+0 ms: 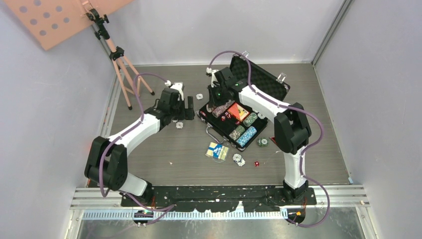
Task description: Pack up texas hold em set
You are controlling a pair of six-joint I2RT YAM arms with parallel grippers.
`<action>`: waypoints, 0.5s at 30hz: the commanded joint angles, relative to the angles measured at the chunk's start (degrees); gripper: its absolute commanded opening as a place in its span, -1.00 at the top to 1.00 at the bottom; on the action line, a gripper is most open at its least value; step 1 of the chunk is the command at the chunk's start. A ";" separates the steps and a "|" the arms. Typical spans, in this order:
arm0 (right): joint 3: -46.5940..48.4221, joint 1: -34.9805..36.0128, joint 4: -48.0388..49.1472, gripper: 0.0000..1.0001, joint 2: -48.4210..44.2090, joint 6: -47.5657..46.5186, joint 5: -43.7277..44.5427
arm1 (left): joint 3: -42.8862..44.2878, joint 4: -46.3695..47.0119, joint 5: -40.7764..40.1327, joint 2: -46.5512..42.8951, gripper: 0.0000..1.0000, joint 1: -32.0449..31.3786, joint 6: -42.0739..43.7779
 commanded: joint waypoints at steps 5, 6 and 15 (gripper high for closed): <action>9.10 1.51 -0.69 0.99 5.66 -6.04 7.18 | 6.96 -2.71 -4.79 4.19 -0.70 0.11 1.38; 9.31 1.67 -1.21 0.99 6.44 -6.82 8.58 | 7.35 -3.09 -4.89 4.39 -0.69 0.11 1.64; 10.88 3.36 -1.97 0.88 10.26 -9.46 16.73 | 9.52 -4.80 -5.88 7.34 -0.69 0.11 3.04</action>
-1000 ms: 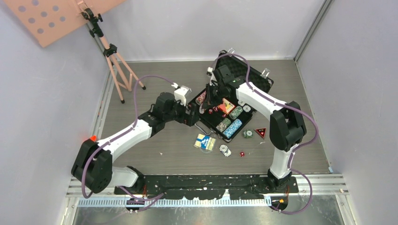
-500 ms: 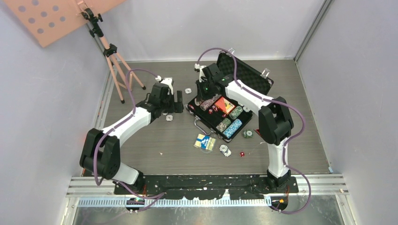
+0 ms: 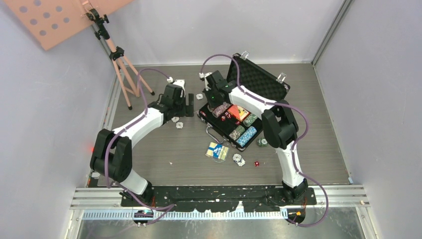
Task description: Pack up texas hold em set
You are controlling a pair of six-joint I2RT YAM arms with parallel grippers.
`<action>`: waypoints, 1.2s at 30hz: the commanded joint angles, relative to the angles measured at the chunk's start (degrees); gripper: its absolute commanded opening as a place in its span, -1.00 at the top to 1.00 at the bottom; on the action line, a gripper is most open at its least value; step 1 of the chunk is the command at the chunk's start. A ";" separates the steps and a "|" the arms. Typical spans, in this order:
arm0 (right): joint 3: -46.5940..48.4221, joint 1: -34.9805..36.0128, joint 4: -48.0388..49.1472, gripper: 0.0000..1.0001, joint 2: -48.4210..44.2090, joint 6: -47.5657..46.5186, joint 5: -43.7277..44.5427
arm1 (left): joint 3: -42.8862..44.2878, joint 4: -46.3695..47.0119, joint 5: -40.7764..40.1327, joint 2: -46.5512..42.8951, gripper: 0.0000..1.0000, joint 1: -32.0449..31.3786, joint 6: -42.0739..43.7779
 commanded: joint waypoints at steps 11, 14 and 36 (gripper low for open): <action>2.53 3.87 0.18 0.12 1.19 -5.05 15.15 | 7.05 -5.78 0.64 5.88 -0.68 0.17 1.30; 2.51 3.94 0.17 0.11 0.92 -4.66 15.69 | 8.23 -6.95 1.29 7.45 -0.67 0.19 1.59; -27.67 3.42 14.67 -0.04 -29.43 11.23 5.89 | 25.74 -17.31 7.28 23.82 -0.37 0.77 12.27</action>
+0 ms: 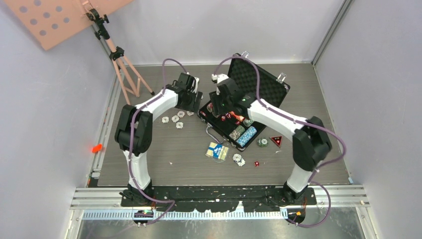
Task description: Pack up texas hold em set
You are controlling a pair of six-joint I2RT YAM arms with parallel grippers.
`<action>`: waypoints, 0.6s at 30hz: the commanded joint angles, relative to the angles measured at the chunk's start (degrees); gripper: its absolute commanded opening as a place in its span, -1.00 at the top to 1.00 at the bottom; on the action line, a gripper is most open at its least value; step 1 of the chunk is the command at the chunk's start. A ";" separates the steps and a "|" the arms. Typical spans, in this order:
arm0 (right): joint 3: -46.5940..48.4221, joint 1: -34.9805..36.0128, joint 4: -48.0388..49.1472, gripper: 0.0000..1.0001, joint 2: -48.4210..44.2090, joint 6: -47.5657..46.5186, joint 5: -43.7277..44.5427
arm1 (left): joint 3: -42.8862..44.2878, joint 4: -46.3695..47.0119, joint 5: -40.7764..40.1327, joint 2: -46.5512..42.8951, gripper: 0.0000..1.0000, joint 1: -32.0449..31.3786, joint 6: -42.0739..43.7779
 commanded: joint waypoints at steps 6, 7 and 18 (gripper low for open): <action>-13.52 -0.28 6.17 -0.05 -16.34 5.90 -1.72 | 6.50 -5.43 4.52 5.19 -0.28 1.85 0.17; -13.89 -0.26 5.90 -0.05 -17.00 5.88 -1.51 | 6.40 -5.11 5.36 5.38 -0.28 2.23 -0.10; -15.74 -0.37 4.25 -0.05 -20.70 5.97 -1.32 | 8.58 -6.81 7.56 8.40 -0.28 3.58 -0.34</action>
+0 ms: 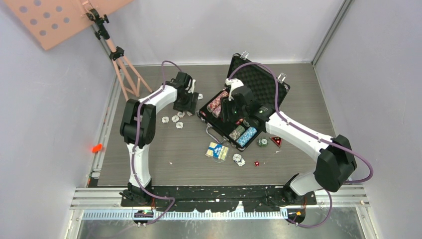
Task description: Pack up texas hold em set
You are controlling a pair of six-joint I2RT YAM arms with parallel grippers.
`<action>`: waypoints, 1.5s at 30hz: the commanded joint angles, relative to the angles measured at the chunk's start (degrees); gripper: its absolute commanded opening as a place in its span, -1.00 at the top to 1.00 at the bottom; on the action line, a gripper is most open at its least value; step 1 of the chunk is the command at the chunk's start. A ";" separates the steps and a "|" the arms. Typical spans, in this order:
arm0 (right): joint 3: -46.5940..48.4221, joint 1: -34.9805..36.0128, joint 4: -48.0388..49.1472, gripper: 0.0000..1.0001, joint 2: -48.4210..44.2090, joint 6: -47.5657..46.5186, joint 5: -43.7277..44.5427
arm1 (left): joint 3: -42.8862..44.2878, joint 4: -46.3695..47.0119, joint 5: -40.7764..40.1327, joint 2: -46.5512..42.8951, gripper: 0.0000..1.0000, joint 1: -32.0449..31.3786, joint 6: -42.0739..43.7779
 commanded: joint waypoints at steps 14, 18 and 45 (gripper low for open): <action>1.77 -0.35 0.49 -0.04 -1.48 0.43 -0.04 | 6.94 -3.69 -0.28 5.56 -0.16 -0.69 2.09; 1.51 -0.45 0.54 -0.04 -1.78 0.44 0.23 | 6.99 -4.93 -2.43 6.37 -0.12 -1.35 2.55; 0.27 -0.87 -2.68 0.00 -4.81 4.51 2.58 | -7.39 4.02 -0.91 -10.53 0.31 -2.20 -0.78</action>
